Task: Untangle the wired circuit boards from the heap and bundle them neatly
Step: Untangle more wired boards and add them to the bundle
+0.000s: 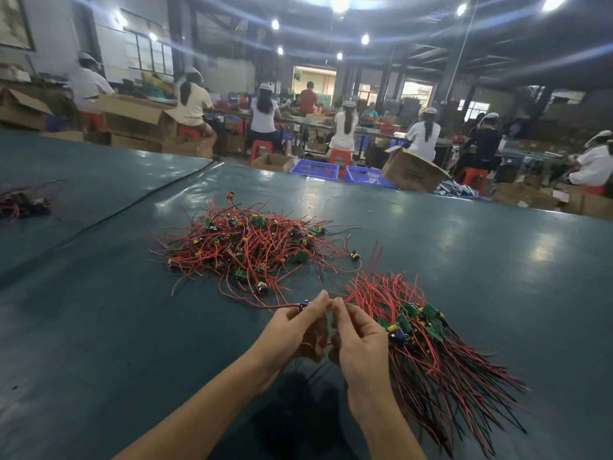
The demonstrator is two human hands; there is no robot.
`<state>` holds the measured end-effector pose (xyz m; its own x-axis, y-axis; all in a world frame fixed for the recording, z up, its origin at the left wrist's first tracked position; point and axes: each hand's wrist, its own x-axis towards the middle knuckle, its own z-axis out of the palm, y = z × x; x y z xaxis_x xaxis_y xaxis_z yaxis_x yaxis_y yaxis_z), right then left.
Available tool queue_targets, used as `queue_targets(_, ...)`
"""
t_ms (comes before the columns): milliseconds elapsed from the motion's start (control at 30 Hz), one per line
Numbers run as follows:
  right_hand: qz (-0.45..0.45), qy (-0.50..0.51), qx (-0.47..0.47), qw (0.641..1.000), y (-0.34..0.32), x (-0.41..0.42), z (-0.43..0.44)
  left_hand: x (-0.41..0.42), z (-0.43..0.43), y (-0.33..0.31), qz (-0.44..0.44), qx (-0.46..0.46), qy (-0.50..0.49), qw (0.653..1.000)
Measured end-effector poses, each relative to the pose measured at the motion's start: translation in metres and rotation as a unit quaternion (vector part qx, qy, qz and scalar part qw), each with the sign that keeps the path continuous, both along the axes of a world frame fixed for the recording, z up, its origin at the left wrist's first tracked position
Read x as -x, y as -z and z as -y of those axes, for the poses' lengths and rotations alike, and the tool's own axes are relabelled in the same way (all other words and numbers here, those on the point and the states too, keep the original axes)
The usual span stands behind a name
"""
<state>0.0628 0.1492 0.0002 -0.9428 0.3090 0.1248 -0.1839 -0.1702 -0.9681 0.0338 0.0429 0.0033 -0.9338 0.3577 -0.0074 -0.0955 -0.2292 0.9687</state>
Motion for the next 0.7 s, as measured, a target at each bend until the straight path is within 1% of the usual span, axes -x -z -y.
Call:
queue_targets(67, 0.007, 0.014, -0.012, 1.0, 0.0, 0.0, 0.002, 0.001, -0.001, -0.001, -0.05, 0.016, -0.043, 0.998)
queue_targets(100, 0.018, 0.027, -0.003, 0.999, -0.001, 0.0, 0.001, 0.0, -0.001, -0.002, -0.088, 0.032, -0.054, 0.994)
queue_targets(167, 0.048, 0.063, 0.06, 0.995, -0.003, 0.003, -0.005, -0.001, -0.001, -0.004, -0.146, 0.057, -0.067, 0.985)
queue_targets(233, 0.063, 0.1, 0.138, 0.983, -0.006, 0.007, -0.018, 0.0, 0.001, -0.006, -0.169, 0.061, -0.072, 0.981)
queue_targets(333, 0.038, 0.125, 0.242, 0.962, -0.009, 0.009, -0.04, 0.0, 0.003, -0.006, -0.186, 0.07, -0.066, 0.978)
queue_targets(433, 0.021, 0.142, 0.314, 0.938, -0.01, 0.01, -0.06, 0.003, 0.005, -0.006, -0.183, 0.047, -0.088, 0.978)
queue_targets(467, 0.019, 0.156, 0.314, 0.936, -0.009, 0.009, -0.064, 0.005, 0.008, -0.007, -0.174, 0.03, -0.1, 0.979)
queue_targets(533, 0.013, 0.171, 0.263, 0.949, -0.008, 0.008, -0.063, 0.009, 0.013, -0.009, -0.162, 0.015, -0.116, 0.98)
queue_targets(600, 0.015, 0.131, 0.194, 0.972, -0.005, 0.007, -0.049, 0.01, 0.014, -0.009, -0.157, 0.014, -0.109, 0.982)
queue_targets(700, 0.061, 0.04, 0.064, 0.995, -0.001, 0.005, -0.015, 0.005, 0.009, -0.008, -0.154, 0.032, -0.066, 0.985)
